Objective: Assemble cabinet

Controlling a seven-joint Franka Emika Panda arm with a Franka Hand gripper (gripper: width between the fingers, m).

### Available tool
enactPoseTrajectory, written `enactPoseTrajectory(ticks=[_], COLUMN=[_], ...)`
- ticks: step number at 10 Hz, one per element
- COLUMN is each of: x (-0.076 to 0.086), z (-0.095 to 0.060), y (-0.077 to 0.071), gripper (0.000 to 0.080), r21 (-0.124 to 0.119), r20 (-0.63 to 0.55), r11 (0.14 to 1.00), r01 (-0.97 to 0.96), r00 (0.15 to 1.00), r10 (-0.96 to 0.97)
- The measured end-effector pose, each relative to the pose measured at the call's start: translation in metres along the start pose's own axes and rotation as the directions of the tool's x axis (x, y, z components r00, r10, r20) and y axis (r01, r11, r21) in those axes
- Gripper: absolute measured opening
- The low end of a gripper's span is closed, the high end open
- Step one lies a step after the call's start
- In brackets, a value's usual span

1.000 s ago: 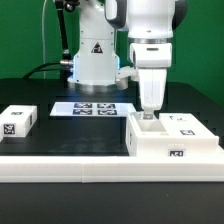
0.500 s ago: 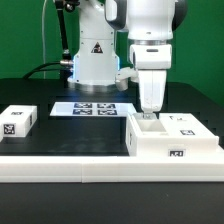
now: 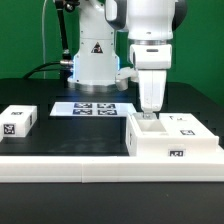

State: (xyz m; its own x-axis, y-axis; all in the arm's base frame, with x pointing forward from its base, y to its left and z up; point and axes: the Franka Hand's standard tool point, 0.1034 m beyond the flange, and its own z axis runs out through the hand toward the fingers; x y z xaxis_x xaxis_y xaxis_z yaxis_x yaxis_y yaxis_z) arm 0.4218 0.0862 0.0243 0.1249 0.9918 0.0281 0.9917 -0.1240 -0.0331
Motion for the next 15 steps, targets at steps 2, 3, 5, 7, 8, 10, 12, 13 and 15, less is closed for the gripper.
enactPoseTrajectory(ticks=[2, 3, 5, 7, 8, 10, 12, 13, 15], x=[0.000, 0.000, -0.005, -0.013, -0.016, -0.018, -0.015, -0.014, -0.013], z=[-0.019, -0.024, -0.041, -0.051, -0.051, -0.049, -0.047, -0.045, -0.042], y=[0.002, 0.002, 0.005, 0.014, 0.020, 0.032, 0.037, 0.038, 0.038], gripper=[0.0068, 0.0068, 0.0068, 0.0068, 0.0068, 0.0068, 0.0068, 0.0068, 0.0068], r21=[-0.003, -0.005, -0.005, -0.010, -0.012, -0.013, -0.011, -0.008, -0.010], r20=[0.021, 0.026, 0.046, 0.053, 0.051, 0.046, 0.043, 0.043, 0.039], r11=[1.000, 1.000, 1.000, 1.000, 1.000, 0.999, 0.999, 0.999, 0.999], r01=[-0.015, -0.015, -0.018, -0.020, -0.020, -0.031, -0.039, -0.049, -0.049], r00=[1.000, 1.000, 0.999, 0.998, 0.998, 0.998, 0.998, 0.998, 0.998], r10=[0.015, 0.015, 0.018, 0.021, 0.021, 0.032, 0.040, 0.049, 0.049])
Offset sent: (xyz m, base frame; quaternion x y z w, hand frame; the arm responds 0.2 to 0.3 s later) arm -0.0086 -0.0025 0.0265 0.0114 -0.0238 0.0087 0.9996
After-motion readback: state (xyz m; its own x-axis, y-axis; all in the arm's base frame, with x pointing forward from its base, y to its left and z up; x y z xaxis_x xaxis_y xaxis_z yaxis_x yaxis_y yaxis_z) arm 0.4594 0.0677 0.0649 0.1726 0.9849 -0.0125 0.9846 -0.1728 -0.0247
